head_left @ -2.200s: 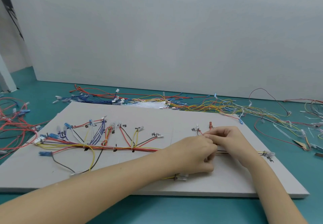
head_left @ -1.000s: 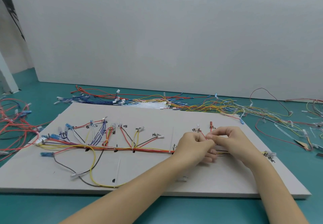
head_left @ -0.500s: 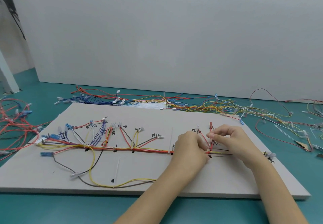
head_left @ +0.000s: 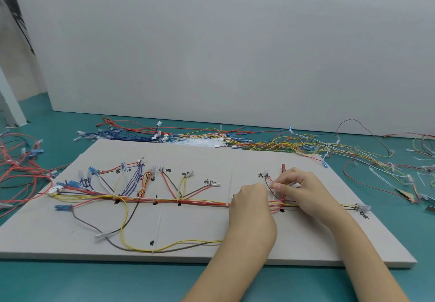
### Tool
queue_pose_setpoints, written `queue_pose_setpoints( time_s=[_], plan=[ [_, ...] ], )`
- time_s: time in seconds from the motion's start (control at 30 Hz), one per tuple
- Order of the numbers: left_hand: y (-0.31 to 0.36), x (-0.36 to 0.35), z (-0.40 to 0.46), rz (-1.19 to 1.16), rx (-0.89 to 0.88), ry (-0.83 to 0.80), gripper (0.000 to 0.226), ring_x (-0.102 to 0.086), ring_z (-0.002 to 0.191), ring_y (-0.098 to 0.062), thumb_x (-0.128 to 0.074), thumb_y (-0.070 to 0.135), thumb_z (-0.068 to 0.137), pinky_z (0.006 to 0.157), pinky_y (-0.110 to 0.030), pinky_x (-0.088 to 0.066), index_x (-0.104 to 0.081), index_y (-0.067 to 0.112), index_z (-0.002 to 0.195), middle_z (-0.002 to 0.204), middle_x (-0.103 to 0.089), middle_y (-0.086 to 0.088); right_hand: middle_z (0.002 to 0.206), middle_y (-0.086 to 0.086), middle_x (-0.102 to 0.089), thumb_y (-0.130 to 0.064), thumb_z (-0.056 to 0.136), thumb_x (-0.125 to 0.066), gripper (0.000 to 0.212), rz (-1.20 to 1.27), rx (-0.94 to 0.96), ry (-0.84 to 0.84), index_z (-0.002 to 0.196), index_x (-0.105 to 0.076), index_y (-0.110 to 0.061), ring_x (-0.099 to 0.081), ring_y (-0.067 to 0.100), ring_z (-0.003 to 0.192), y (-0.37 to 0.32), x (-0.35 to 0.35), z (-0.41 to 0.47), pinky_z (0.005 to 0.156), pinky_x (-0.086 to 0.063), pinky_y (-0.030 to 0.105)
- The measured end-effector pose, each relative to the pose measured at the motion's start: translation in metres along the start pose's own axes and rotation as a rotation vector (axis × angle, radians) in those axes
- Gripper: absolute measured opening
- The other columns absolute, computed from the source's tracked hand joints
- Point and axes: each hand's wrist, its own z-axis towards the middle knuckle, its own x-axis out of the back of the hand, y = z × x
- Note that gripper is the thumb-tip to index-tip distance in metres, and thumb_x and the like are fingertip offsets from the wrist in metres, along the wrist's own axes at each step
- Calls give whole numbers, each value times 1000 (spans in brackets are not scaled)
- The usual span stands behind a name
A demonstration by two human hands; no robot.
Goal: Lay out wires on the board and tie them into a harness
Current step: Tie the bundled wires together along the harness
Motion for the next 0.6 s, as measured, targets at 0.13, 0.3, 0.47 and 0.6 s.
queue_pose_setpoints(
  time_s=[0.13,0.3,0.47,0.6],
  plan=[
    [-4,0,-1,-75,-114,0,18,-59,100,-29,-53,5,83,85,-36,-50,-66,14,93,103,-65,-8,89,11,-61,-6,86,-69,8,17,10,1,82,-76,-8,-58,15,77,1,0,0,66,-45,12],
    [-8,2,10,-117,-343,-20,20,-60,92,-27,-54,5,83,80,-36,-49,-70,13,93,96,-65,-9,83,14,-65,-1,86,-67,12,66,36,-13,79,-74,-8,-59,6,67,0,3,-1,66,-47,13],
    [-13,0,30,-421,-351,-100,14,-56,74,-14,-54,1,87,66,-24,-46,-56,12,97,80,-63,-3,79,17,-69,-4,88,-66,12,164,-1,-70,80,-74,-8,-60,9,70,2,7,-3,70,-48,17],
    [-14,-10,38,-705,-143,-129,25,-58,72,-13,-64,6,85,59,-22,-42,-45,18,96,83,-70,-11,81,16,-72,-6,87,-66,11,379,-90,-95,81,-75,-6,-65,14,71,2,10,-5,68,-53,17]
  ],
)
